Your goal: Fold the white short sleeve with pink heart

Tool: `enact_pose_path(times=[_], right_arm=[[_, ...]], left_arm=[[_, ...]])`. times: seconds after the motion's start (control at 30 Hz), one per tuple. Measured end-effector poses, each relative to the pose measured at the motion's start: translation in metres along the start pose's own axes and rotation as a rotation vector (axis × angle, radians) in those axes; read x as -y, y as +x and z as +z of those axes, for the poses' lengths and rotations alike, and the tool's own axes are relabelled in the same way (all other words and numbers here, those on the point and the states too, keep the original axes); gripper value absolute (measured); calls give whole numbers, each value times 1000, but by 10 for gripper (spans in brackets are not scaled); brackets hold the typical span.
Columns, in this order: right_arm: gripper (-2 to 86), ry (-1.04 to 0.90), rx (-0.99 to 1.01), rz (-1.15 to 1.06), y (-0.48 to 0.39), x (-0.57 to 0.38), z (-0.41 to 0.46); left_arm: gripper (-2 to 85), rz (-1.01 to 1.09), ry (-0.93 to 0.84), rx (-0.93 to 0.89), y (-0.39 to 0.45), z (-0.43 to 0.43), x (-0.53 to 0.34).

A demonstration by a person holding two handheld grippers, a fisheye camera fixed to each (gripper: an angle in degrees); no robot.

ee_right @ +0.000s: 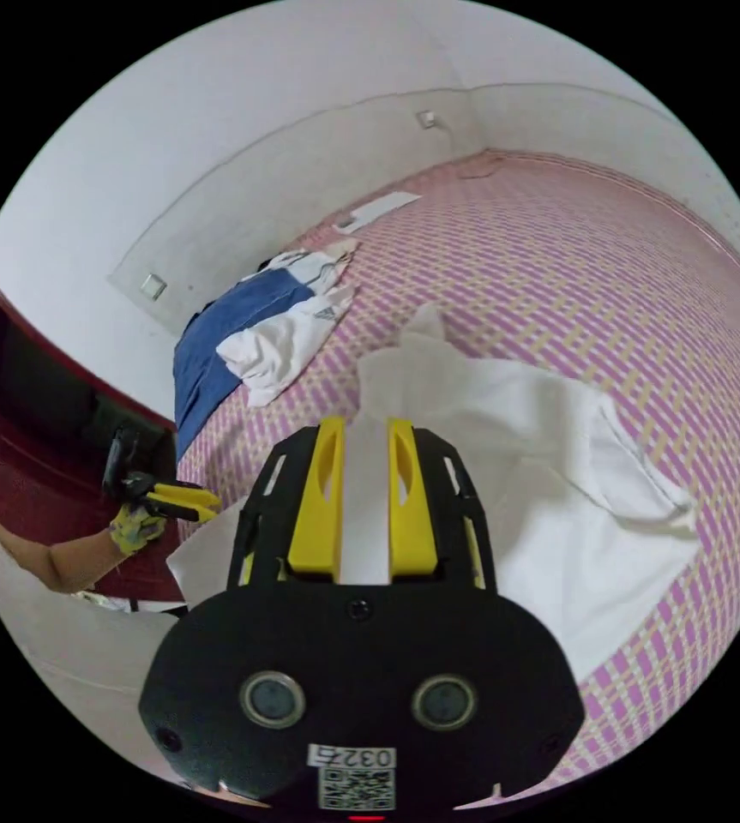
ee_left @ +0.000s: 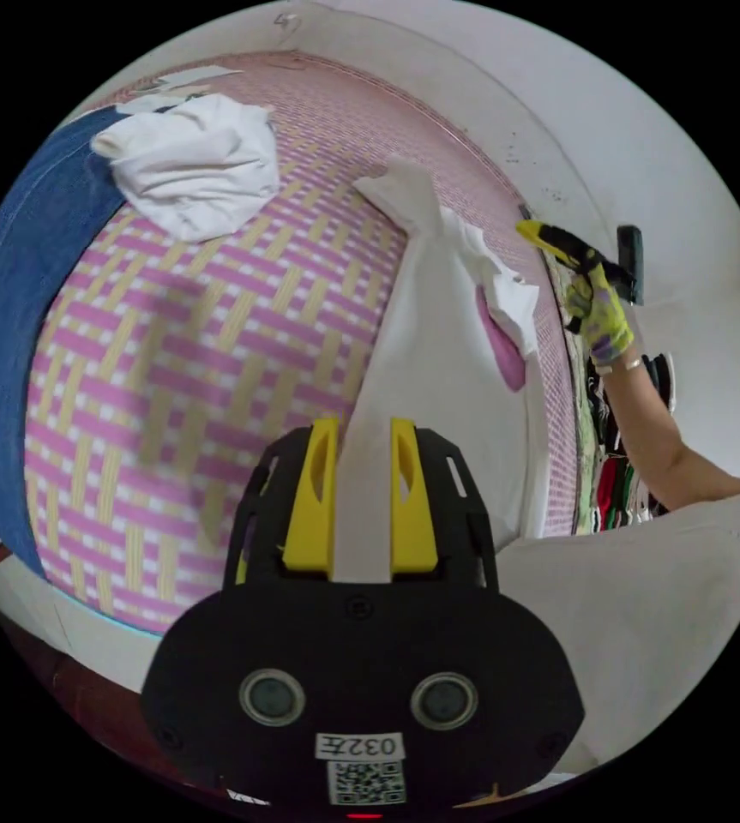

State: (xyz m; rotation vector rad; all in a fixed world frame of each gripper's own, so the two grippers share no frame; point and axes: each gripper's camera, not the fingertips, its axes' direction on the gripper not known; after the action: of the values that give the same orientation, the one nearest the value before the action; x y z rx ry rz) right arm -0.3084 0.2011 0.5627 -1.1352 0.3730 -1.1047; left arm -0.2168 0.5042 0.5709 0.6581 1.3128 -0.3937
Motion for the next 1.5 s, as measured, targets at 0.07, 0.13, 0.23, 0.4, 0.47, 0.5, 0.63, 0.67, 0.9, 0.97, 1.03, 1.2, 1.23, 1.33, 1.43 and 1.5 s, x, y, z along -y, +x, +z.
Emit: enact_pose_path(times=[0.07, 0.13, 0.23, 0.4, 0.47, 0.5, 0.63, 0.67, 0.9, 0.97, 1.03, 1.2, 1.23, 1.33, 1.43, 1.5], right_arm=[[85, -80, -26, -71, -39, 36, 43], [92, -147, -75, -82, -55, 63, 79], [104, -259, -163, -34, -62, 101, 133], [123, -398, -281, 30, -64, 137, 187], [118, -437, -331, 41, -63, 144, 200], [109, -453, -332, 50, -62, 146, 203], [11, -503, -348, 58, -54, 144, 213], [2, -511, -338, 58, -51, 141, 212], [-8, -46, -5, 105, -21, 92, 96], [-8, 176, 159, 163, 10, 45, 35], [-8, 328, 274, 233, 43, -3, -4], [-9, 508, 324, 586, 139, -142, -30], [-8, 520, 336, 683, 158, -171, -23], [-8, 523, 332, 867, 189, -222, -7], [-8, 547, 385, 901, 199, -241, -3], [-7, 556, 402, 853, 197, -238, -10]], left_arm=[[84, 4, -6, 32, -6, -14, -37], [99, 29, -20, 53, -6, -19, -60], [117, 95, -49, 143, 3, -25, -93], [113, 110, -78, 152, 11, -31, -140], [81, 117, -72, 170, 15, -35, -155], [70, 115, -69, 178, 15, -36, -158], [-6, 86, -80, 167, 10, -40, -166], [-11, 73, -84, 114, 6, -43, -167], [-15, 196, 40, -65, 21, -94, -187], [-16, 368, 33, -131, 57, -107, -188], [-16, 476, 5, -145, 87, -107, -188], [-16, 529, -205, -99, 134, -49, -180], [-16, 493, -282, -73, 136, -28, -178], [-16, 486, -401, -35, 138, 7, -180], [-16, 495, -413, -19, 139, 9, -180], [-15, 496, -401, -24, 139, 2, -179]])
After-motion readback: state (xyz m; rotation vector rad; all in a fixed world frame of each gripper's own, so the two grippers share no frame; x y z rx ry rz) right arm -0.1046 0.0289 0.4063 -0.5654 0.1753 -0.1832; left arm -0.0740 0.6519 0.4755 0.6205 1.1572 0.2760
